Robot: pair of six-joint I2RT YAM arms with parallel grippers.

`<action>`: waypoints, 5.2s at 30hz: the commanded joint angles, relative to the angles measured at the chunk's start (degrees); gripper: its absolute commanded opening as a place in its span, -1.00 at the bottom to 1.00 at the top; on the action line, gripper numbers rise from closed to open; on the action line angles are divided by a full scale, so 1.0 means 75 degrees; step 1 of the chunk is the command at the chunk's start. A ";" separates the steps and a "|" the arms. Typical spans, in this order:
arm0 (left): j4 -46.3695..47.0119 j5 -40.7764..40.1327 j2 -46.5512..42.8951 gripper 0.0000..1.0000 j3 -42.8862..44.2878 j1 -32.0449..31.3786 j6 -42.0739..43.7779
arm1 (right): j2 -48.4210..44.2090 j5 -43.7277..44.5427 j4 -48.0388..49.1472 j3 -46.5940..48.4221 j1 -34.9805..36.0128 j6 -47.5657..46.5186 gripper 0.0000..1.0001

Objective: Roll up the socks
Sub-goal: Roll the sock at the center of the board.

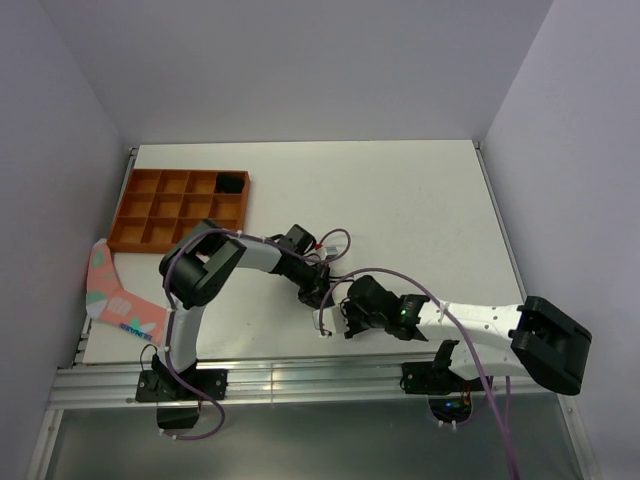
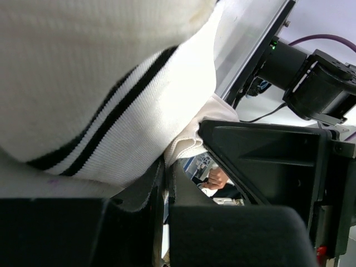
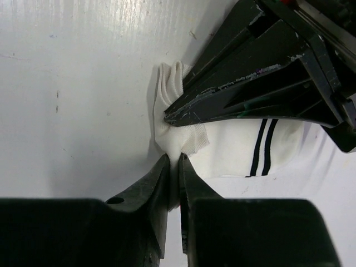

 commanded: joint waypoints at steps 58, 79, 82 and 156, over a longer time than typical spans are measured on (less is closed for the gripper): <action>0.4854 -0.7192 -0.3786 -0.21 -0.2943 -0.2600 0.3177 | 0.7572 -0.5906 -0.9280 0.7512 -0.4757 -0.1181 -0.99; 0.4982 -0.6253 -0.2753 -0.23 -0.2694 -0.2600 0.3201 | 0.7666 -0.5870 -0.9245 0.7524 -0.4850 -0.1075 -0.99; 0.4936 -0.6335 -0.2753 -0.23 -0.2671 -0.2600 0.3259 | 0.7666 -0.5835 -0.9210 0.7477 -0.4874 -0.1098 -0.99; 0.4116 -0.7284 -0.2202 -0.99 -0.2086 -0.2846 0.2638 | 0.5873 -0.3222 -0.4933 0.6363 -0.5612 0.3976 -0.64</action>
